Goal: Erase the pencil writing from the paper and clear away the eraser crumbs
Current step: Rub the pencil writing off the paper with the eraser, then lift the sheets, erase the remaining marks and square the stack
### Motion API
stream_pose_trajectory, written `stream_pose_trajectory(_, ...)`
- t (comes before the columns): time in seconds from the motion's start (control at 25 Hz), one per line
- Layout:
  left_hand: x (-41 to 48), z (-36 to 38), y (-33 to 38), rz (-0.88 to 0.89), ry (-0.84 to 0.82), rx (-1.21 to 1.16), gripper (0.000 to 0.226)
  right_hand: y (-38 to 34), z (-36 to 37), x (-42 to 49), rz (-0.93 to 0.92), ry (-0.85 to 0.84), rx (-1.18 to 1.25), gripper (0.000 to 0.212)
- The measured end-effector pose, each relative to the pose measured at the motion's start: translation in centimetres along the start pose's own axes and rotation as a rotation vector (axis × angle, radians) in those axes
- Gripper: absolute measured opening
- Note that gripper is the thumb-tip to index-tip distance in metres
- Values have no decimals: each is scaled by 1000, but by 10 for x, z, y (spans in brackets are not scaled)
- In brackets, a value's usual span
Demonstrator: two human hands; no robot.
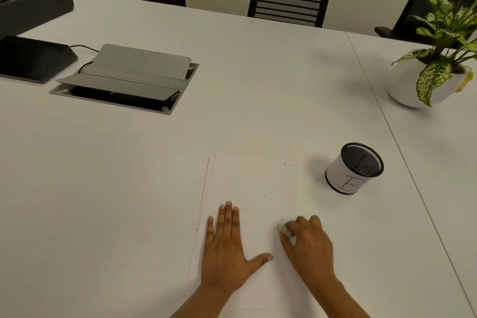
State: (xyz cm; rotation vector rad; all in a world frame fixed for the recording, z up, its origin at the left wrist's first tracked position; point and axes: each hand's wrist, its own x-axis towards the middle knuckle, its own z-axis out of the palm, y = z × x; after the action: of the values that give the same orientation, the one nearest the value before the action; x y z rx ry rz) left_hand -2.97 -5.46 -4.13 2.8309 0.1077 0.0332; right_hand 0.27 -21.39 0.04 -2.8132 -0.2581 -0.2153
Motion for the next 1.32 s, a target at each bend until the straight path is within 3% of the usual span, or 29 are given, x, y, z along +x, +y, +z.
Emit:
stream_pose_trajectory(0.08,-1,2,-1,12,18,0,112,3,0,12,192,-25,-2,16)
stream_pose_trajectory(0.16,-2,1,-1,27,41,-6,107,0,2,13,386,-67,172,24)
stream_pose_trajectory(0.32,3,-5,-3,46,113,-104,71,-2,-5,4,770,-103,957,22)
stream_pose_trajectory(0.44,11,-14,10,-7,76,-534,46,-4,-14,2,939,-232,1428,17)
stream_pose_trajectory(0.52,15,-24,24,-82,-53,-874,54,-11,-20,2,1004,-312,1614,15)
stream_pose_trajectory(0.6,19,-31,34,-83,-209,-1000,66,-16,-24,1,1041,-367,1740,19)
stream_pose_trajectory(0.84,27,-44,35,-27,-295,-1126,34,-15,-34,-1,980,-482,1736,19)
stream_pose_trajectory(1.04,30,-54,28,-24,-413,-1228,29,-4,-39,3,881,-608,1608,22)
stream_pose_trajectory(1.32,34,-61,28,0,-521,-1243,18,5,-39,6,854,-627,1574,17)
